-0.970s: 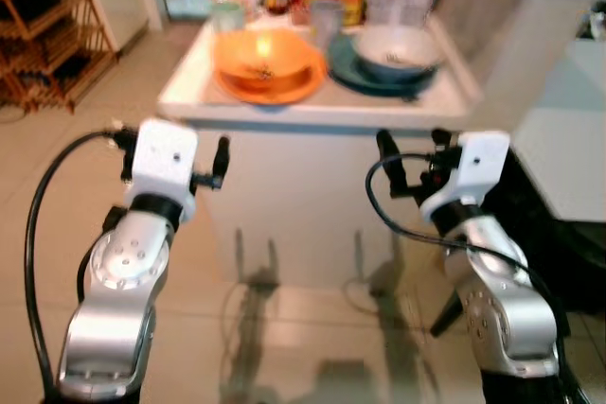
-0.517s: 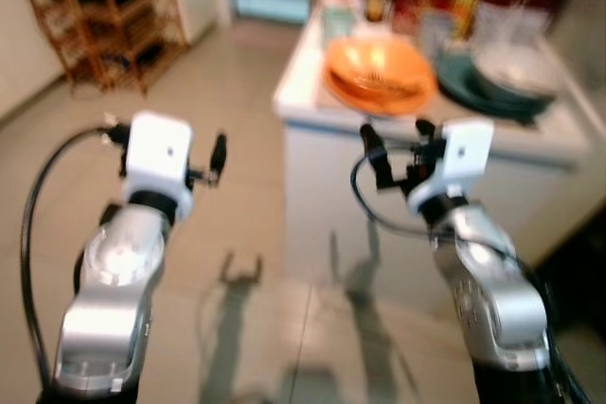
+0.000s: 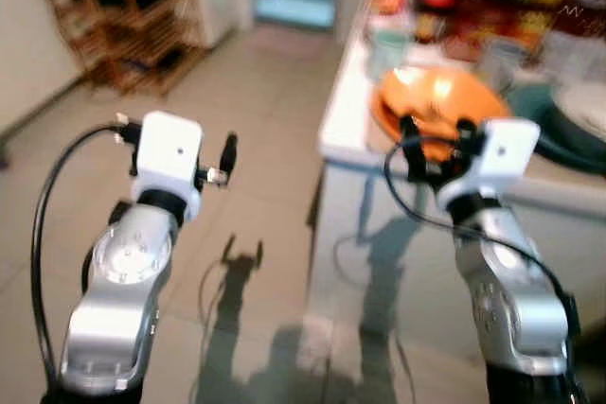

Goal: Setting the table

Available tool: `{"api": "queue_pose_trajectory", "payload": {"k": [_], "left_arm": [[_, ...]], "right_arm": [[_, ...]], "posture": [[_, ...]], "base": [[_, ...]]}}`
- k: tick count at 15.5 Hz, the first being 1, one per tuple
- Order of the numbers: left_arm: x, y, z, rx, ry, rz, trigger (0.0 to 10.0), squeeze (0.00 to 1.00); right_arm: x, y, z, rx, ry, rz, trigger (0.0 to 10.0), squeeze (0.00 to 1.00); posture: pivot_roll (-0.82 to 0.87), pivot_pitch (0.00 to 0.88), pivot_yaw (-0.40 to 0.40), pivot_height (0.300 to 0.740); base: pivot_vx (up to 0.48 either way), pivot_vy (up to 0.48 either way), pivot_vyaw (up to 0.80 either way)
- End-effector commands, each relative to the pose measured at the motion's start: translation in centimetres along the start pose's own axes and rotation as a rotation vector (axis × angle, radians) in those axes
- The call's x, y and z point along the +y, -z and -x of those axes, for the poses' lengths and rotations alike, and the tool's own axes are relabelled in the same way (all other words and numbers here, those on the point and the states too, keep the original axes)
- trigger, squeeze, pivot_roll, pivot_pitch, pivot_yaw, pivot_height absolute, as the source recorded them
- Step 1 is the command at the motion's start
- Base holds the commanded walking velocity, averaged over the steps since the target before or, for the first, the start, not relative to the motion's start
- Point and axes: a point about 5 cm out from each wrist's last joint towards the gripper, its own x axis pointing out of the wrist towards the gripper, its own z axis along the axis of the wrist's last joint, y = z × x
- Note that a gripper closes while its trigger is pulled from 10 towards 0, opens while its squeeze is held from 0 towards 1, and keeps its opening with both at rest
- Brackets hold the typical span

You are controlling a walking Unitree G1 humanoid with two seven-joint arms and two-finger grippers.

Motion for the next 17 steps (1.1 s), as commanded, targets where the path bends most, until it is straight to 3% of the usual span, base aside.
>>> {"api": "queue_pose_trajectory", "payload": {"k": [1,5,9,15,17], "left_arm": [[0.4,0.0,0.1,0.001,-0.009,-0.008,10.0,0.00],[-0.4,0.1,0.3,-0.003,0.053,0.012,10.0,0.00],[-0.3,0.2,0.1,-0.005,0.038,-0.049,10.0,0.00],[0.0,0.3,-0.2,-0.019,0.008,-0.083,10.0,0.00],[0.5,0.2,-0.4,-0.019,-0.023,-0.063,10.0,0.00]], "right_arm": [[0.6,-0.8,0.2,-0.044,-0.023,-0.002,10.0,0.00],[0.1,-1.6,1.4,-0.117,0.032,-0.004,10.0,0.00],[0.4,-1.8,1.4,-0.120,0.014,0.012,10.0,0.00],[0.3,-1.5,1.3,-0.080,0.034,0.029,10.0,0.00],[0.5,-1.0,1.1,-0.044,0.014,0.075,10.0,0.00]], "posture": [[0.09,0.000,-0.030,0.740],[0.09,0.000,-0.027,0.740],[0.09,0.000,-0.030,0.740],[0.09,0.000,-0.026,0.740],[0.09,0.000,-0.028,0.740]], "base": [[0.450,0.000,-0.80],[0.208,0.000,-0.31],[0.000,0.000,0.00],[0.000,0.000,-0.75],[0.000,0.000,-0.77]]}}
